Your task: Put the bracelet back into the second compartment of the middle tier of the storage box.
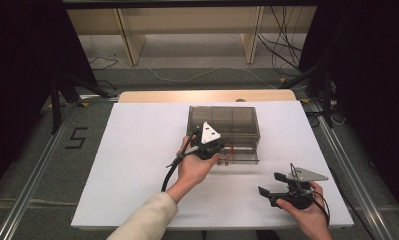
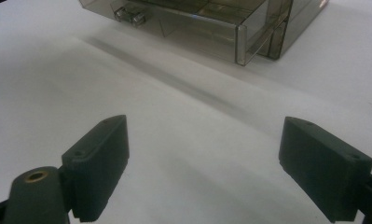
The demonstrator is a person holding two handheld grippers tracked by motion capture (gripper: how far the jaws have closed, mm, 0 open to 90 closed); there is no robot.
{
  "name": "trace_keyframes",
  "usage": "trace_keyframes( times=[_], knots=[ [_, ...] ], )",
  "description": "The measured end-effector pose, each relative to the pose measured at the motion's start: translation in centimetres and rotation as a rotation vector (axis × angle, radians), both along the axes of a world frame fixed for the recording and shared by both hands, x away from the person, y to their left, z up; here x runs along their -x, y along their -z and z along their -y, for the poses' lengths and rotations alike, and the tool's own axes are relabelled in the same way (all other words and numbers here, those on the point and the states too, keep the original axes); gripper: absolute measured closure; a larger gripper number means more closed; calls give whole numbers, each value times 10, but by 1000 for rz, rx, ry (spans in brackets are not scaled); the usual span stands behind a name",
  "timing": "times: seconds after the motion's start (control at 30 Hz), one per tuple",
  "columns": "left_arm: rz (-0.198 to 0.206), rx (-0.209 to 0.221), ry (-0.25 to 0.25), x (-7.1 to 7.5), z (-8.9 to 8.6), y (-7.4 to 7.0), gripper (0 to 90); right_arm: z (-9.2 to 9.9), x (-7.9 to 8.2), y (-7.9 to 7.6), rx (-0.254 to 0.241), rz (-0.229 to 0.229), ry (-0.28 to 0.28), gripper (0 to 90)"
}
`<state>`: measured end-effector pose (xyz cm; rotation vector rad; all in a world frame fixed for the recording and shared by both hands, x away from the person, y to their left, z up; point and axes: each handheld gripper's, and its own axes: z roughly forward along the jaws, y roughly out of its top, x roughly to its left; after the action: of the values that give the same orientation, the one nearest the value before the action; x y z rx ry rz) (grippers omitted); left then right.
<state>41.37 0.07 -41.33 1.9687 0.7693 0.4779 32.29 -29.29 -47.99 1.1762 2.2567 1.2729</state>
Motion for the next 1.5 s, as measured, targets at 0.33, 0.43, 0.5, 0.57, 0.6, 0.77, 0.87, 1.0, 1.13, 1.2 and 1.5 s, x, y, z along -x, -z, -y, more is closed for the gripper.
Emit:
trace_keyframes(
  times=[0.33, 0.43, 0.5, 0.57, 0.6, 0.77, 0.87, 1.0, 1.13, 1.2, 1.5],
  knots=[
    [12, -15, -11, -6, 4, 4, 882, 0, 0, 0, 0, 10, -4, 168],
    [15, -15, -17, -7, 4, 5, 882, 0, 0, 0, 0, -1, -1, 169],
    [20, -21, -19, -8, 4, 5, 882, 0, 0, 0, 2, 1, -5, 168],
    [25, -22, -21, -9, 4, 6, 883, 0, 0, 0, -2, 4, -3, 168],
    [27, -23, -23, -9, 4, 6, 883, 0, 0, 0, -1, 2, -3, 168],
    [37, -31, -26, -11, 5, 8, 883, 0, 0, 0, -8, 5, 3, 168],
    [41, -35, -27, -12, 6, 9, 882, 0, 0, 0, -4, -1, 4, 168],
    [46, -41, -24, -13, 7, 11, 882, 0, 0, 0, -5, 0, 4, 168],
    [54, -45, -20, -13, 8, 12, 882, 0, 0, 0, -7, 5, 2, 168],
    [58, -51, -18, -13, 8, 13, 882, 2, 0, 0, 15, 13, -18, 168],
    [57, -62, -12, -13, 10, 21, 882, 1, 0, 0, -1, 6, -4, 169]
  ],
)
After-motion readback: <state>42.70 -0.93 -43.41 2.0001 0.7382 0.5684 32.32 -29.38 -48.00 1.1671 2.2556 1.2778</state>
